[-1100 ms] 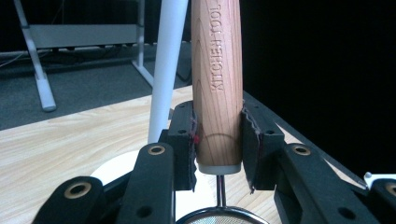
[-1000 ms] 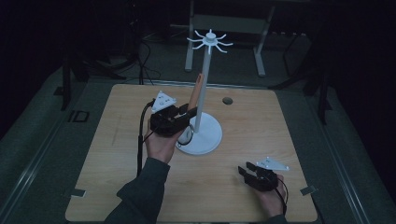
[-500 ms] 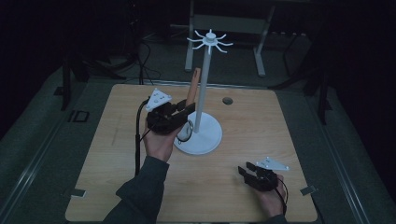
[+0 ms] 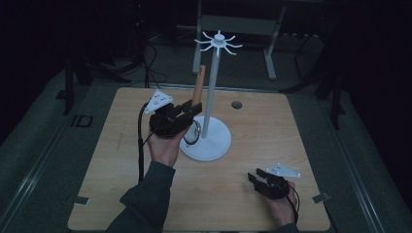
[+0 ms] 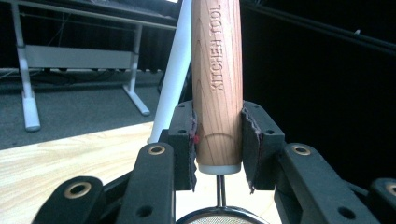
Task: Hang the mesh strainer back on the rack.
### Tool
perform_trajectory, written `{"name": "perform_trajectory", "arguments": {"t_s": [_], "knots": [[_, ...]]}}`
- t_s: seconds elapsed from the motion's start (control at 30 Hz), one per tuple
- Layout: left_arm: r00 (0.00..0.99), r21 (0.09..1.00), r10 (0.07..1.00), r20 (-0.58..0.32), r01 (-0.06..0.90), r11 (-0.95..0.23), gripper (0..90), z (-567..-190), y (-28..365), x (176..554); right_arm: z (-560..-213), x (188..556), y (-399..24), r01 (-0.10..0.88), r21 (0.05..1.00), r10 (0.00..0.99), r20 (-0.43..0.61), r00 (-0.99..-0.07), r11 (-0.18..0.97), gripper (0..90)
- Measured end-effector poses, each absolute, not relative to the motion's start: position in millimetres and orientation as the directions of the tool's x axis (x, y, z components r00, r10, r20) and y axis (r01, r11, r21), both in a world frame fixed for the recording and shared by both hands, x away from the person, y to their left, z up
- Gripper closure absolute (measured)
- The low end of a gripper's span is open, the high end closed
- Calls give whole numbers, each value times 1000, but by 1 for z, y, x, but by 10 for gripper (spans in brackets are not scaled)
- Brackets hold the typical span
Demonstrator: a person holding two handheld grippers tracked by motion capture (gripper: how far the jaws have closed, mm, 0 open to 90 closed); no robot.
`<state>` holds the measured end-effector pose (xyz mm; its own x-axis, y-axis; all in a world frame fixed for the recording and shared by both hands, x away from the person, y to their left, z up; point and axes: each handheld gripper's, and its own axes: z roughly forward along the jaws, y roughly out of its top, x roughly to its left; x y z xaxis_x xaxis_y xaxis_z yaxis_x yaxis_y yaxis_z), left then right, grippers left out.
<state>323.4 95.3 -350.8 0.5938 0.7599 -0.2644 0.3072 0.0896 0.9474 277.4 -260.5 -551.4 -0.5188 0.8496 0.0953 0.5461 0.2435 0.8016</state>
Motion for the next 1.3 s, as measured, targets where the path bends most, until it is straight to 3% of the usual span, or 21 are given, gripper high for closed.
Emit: {"name": "perform_trajectory", "arguments": {"t_s": [1.3], "knots": [[610,957,739,-286,219,189,685,-329,103,321,-551,277,-261,546,802,850,95,-519,244,554]]}}
